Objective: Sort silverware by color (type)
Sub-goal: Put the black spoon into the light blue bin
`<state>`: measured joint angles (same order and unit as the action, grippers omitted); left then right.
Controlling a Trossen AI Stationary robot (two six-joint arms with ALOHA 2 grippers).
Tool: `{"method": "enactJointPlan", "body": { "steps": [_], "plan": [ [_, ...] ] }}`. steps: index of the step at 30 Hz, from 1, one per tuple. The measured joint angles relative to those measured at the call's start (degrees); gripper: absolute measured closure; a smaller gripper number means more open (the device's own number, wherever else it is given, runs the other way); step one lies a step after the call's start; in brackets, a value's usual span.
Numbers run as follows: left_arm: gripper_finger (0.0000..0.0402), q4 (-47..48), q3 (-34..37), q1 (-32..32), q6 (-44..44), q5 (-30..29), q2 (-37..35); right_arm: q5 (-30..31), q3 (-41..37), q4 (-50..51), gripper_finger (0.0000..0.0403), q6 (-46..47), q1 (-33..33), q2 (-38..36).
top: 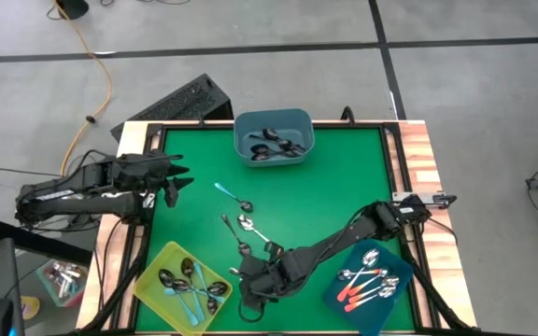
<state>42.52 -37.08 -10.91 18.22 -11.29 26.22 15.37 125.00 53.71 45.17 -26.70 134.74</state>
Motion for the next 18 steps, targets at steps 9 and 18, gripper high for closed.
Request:
{"method": "enactJointPlan", "body": {
  "steps": [9,18],
  "plan": [
    [0.0232,0.0,0.0,0.0,0.7,0.5,0.0,-6.1,0.0,0.4,0.0341,2.0,0.0,2.5],
    [0.0232,0.0,0.0,0.0,1.2,0.5,0.0,-5.8,0.1,0.6,0.0255,1.6,0.6,2.5]
  ]
}}
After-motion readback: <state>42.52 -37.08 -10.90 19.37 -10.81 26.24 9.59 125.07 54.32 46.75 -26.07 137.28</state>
